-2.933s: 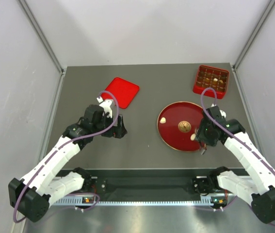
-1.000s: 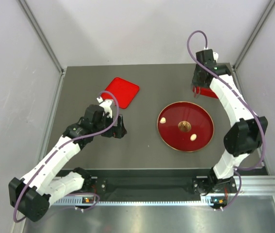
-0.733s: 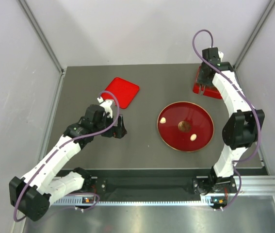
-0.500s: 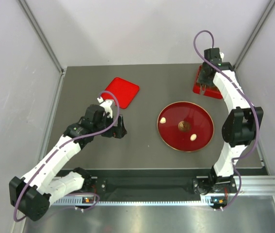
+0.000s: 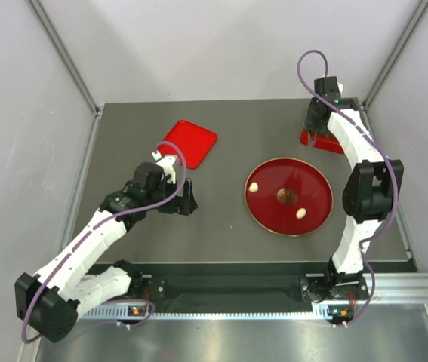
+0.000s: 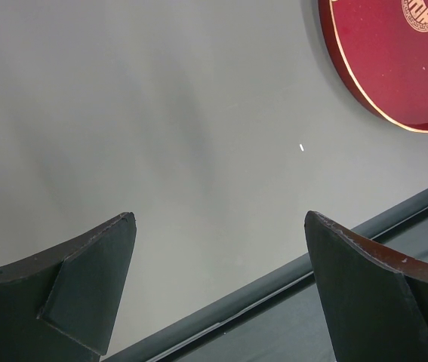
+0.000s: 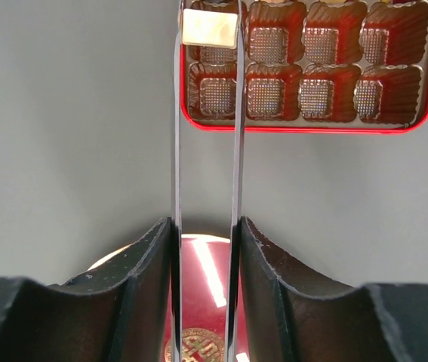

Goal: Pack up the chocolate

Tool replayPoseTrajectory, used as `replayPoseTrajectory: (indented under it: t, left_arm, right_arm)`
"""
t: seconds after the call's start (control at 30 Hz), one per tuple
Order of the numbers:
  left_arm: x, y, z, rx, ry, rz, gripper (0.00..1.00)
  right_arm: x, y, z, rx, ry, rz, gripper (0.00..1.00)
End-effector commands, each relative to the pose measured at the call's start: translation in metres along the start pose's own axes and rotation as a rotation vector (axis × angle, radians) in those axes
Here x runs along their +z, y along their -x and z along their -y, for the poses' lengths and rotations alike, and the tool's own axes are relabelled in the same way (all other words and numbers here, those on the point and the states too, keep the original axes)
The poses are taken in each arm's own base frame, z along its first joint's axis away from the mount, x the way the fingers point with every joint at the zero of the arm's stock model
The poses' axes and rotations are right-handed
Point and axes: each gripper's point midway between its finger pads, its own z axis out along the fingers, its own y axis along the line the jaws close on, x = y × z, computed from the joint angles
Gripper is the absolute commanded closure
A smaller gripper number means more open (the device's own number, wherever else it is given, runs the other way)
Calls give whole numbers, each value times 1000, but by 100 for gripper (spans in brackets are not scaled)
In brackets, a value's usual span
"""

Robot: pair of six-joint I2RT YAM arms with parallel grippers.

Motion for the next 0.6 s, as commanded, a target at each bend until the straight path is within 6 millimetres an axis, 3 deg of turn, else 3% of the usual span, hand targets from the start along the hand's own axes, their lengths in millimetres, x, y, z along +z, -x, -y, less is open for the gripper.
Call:
replayPoseTrajectory:
  t: [0.0,0.23,0.57]
  left_arm:
    - [1,3,2,9,-3,13,1]
    - [1,4,1,9,0,14,1]
    - [2,3,0,8,4,7,1]
  right_arm:
    - [-2,33,0,24,15,95,62]
    - [8,30,10,32,-5,82,61]
    - [12,26,9,26,3,73,56]
